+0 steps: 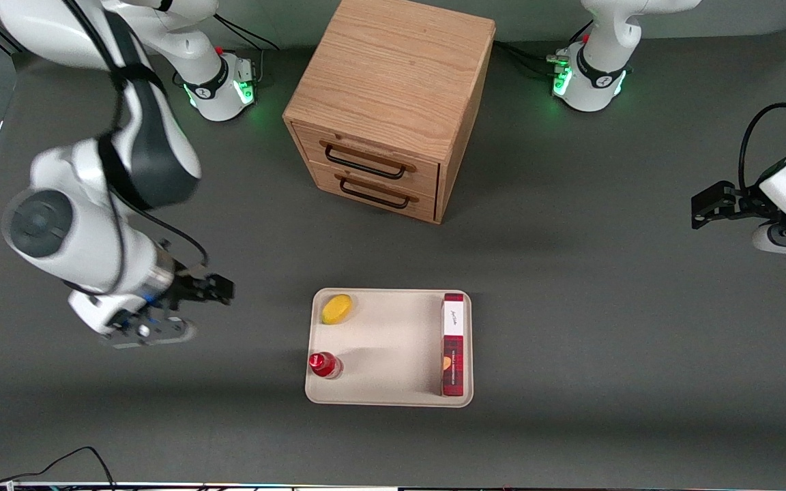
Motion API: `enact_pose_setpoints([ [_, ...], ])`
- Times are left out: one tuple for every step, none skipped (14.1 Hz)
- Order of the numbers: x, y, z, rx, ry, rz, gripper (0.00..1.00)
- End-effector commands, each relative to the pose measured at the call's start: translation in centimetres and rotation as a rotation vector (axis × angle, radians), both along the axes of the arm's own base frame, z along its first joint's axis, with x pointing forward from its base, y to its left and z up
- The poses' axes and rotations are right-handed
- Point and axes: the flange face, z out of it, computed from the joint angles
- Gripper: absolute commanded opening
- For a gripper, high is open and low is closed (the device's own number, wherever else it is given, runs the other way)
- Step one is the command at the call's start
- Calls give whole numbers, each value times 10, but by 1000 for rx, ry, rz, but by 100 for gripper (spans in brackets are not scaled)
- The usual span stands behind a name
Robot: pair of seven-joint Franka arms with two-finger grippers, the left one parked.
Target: Place coke bottle on tray
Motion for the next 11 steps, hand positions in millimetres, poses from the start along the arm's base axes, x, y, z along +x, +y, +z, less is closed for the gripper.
enact_pose_setpoints([
  [-62,-36,36,8,33,5,100],
  [-73,-48,55,13,28,-14,100],
  [-82,-63,71,27,27,-40,100],
  [-92,-72,85,33,31,-54,100],
  [-98,-81,95,35,26,-63,100],
  [-101,-89,102,36,22,-69,100],
  [-104,-94,107,36,16,-76,100],
  [-104,-99,108,37,14,-85,100],
  [-104,-100,108,37,14,-87,100],
  [-104,-100,108,35,14,-87,100],
  [-104,-101,108,37,16,-88,100],
])
